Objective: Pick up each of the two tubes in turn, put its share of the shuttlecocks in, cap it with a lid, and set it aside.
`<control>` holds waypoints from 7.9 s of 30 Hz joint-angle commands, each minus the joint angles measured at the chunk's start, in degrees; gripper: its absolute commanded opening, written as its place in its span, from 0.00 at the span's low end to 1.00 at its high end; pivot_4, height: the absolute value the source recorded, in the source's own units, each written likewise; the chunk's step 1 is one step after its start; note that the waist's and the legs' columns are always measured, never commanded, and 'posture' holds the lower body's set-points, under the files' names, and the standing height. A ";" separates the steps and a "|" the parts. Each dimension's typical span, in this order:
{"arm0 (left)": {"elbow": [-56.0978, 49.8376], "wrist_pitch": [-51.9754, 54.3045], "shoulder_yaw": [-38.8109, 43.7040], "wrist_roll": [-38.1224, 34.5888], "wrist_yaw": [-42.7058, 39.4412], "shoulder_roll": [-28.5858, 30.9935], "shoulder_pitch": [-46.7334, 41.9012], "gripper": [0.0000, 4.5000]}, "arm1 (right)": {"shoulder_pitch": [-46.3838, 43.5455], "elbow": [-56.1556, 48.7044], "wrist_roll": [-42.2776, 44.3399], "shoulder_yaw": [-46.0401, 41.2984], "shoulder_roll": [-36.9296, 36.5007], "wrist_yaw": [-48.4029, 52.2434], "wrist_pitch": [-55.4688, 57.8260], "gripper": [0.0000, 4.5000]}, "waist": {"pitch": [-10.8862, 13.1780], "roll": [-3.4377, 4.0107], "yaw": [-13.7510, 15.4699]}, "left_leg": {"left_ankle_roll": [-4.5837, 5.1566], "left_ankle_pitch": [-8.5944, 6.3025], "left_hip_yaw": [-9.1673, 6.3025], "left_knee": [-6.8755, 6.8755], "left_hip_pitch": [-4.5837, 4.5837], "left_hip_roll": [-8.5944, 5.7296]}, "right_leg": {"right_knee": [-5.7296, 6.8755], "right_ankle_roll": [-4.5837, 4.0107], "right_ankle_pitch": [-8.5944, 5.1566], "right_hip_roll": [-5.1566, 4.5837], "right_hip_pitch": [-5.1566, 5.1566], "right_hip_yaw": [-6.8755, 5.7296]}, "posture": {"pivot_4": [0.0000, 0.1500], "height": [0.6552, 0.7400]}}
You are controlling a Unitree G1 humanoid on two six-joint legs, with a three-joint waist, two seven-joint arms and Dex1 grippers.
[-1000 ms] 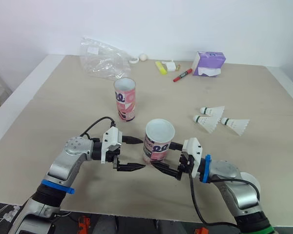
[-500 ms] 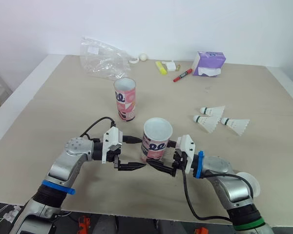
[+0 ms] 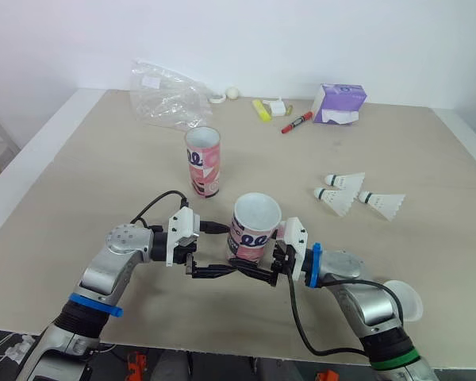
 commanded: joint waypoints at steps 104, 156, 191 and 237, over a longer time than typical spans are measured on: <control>-2.63 -0.25 4.05 -0.92 13.94 -5.32 1.10 1.00 | 40.52 -23.32 22.97 -48.67 -16.97 -8.90 7.58 0.99 | 0.07 0.35 -1.46 | -0.03 -0.01 0.06 0.04 0.24 -0.04 | 0.07 -0.05 -0.09 -0.05 0.09 0.09 | 1.00 1.00; 37.07 -10.53 9.79 13.09 33.28 -11.20 -20.82 1.00 | 2.49 -0.71 9.54 -18.37 -15.60 3.92 -0.41 0.99 | 0.28 0.08 0.15 | -0.15 -0.01 -0.19 0.03 -0.04 -0.15 | 0.06 0.38 0.01 0.02 0.10 0.04 | 1.00 1.00; 61.59 -21.80 12.86 13.95 29.95 -14.81 -33.43 0.65 | 5.35 -4.30 9.73 -18.47 -15.88 2.32 0.62 1.00 | 0.29 0.07 0.13 | -0.15 -0.01 -0.36 0.04 -0.12 -0.21 | 0.08 0.45 -0.01 0.05 0.10 0.03 | 1.00 1.00; 6.24 12.59 -17.88 21.89 -12.76 3.41 -30.34 0.65 | 14.98 -28.73 23.24 -24.13 -18.49 1.56 6.71 1.00 | 0.31 0.10 0.09 | -0.12 0.04 -0.46 0.10 -0.13 -0.15 | 0.20 0.25 -0.10 0.09 0.10 -0.08 | 1.00 1.00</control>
